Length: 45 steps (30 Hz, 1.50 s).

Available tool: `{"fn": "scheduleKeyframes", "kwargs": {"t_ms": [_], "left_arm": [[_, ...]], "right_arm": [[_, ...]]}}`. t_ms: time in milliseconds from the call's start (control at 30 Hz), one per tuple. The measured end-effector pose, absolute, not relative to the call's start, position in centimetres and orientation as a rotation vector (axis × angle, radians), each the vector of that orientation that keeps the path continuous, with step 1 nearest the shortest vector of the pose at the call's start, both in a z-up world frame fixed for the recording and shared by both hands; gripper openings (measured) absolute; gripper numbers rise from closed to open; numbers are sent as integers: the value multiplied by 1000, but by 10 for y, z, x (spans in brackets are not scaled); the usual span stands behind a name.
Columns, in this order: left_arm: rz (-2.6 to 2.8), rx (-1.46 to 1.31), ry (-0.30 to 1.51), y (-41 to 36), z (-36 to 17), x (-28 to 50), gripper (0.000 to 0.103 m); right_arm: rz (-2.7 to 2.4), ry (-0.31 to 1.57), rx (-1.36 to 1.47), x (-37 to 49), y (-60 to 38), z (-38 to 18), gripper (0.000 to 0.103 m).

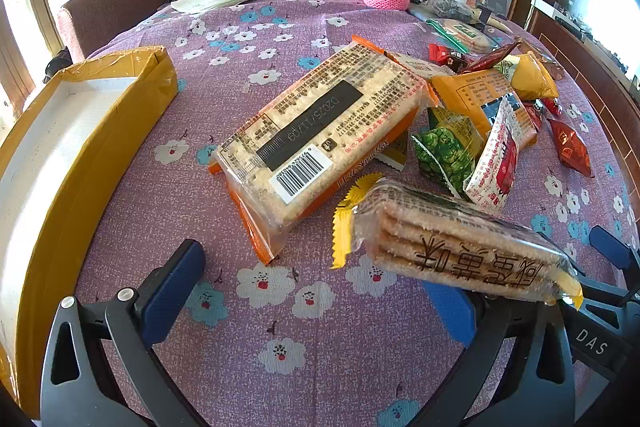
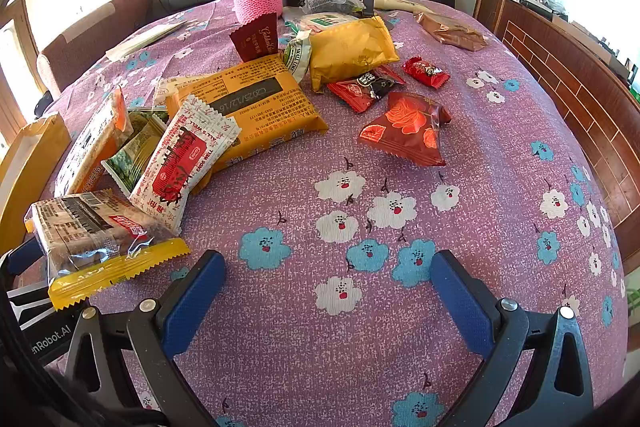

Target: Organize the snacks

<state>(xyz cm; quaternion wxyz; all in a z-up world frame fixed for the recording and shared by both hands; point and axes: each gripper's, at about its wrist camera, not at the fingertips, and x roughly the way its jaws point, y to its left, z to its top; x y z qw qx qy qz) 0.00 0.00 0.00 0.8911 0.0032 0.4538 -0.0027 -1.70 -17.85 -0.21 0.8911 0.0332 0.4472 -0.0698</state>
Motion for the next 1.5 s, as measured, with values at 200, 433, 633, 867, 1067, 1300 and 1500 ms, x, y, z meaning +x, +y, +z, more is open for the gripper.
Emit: {"fn": "scheduleKeyframes", "kwargs": {"t_ms": [200, 433, 633, 867, 1067, 1300, 1500], "left_arm": [[-6, 7, 942, 0, 0, 0, 103], [-6, 7, 942, 0, 0, 0, 103], [15, -5, 942, -1, 0, 0, 103], [-37, 17, 1003, -4, 2, -12, 103], [-149, 72, 1011, 0, 3, -32, 103], [-254, -18, 846, 22, 41, -68, 93], [-146, 16, 547, 71, 102, -109, 94]], "right_arm": [[-145, 928, 69, -17, -179, -2, 103], [-145, 928, 69, -17, -179, -2, 103], [-145, 928, 69, -17, -178, -2, 103], [-147, 935, 79, -17, -179, -2, 103], [-139, 999, 78, -15, -181, 0, 103], [-123, 1001, 63, -21, -178, -1, 103], [-140, 986, 64, -44, -182, 5, 93]]}}
